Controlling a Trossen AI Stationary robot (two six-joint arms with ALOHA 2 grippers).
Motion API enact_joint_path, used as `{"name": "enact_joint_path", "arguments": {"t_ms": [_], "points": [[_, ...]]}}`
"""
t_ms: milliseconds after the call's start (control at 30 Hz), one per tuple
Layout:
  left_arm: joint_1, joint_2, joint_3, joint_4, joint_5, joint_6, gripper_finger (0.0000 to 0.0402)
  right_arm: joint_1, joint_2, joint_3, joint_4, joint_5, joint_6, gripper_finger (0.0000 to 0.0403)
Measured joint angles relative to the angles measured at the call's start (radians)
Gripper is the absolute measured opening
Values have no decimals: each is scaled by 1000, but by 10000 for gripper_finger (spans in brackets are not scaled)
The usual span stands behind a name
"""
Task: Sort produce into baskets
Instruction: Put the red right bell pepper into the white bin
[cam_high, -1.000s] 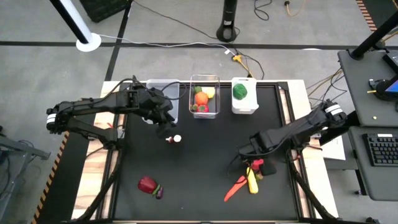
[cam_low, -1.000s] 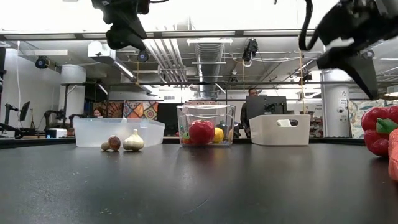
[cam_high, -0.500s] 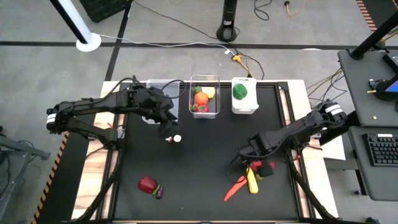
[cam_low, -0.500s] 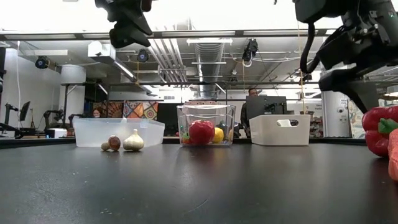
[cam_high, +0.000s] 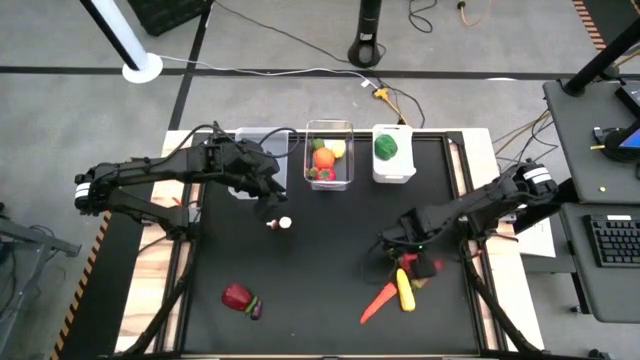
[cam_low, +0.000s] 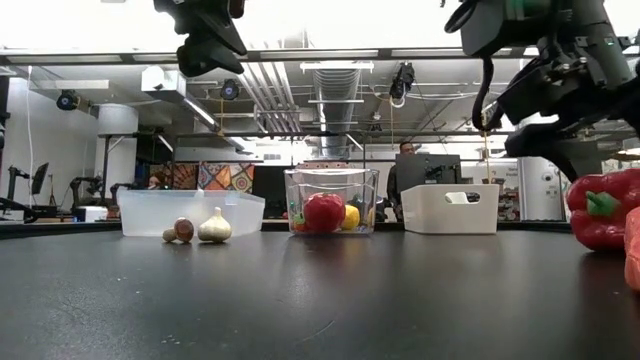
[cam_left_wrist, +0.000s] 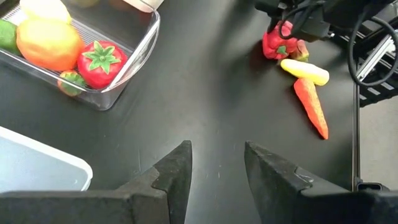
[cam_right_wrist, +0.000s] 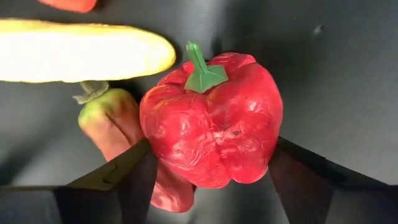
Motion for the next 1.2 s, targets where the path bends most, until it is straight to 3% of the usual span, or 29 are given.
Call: {"name": "enact_joint_path", "arguments": {"t_ms": [233,433,567,733,1000,1200], "points": [[0,0,0,4,0,0,131,-53,-25,64,-38,13,79,249],[0,0,0,4,0,0,131,-153,-81,244,-72,29,186,249],[0,0,0,8,0,0,131,-266,-104,394,-74,171,248,249],[0,0,0,12,0,0,131,-491,-103,513,-76,311,346,249],[0,0,0,11,0,0,131,-797,-133,398,184,415,414,249],[0,0,0,11,0,0,131,-900,-167,174,484,433,456,249]]}}
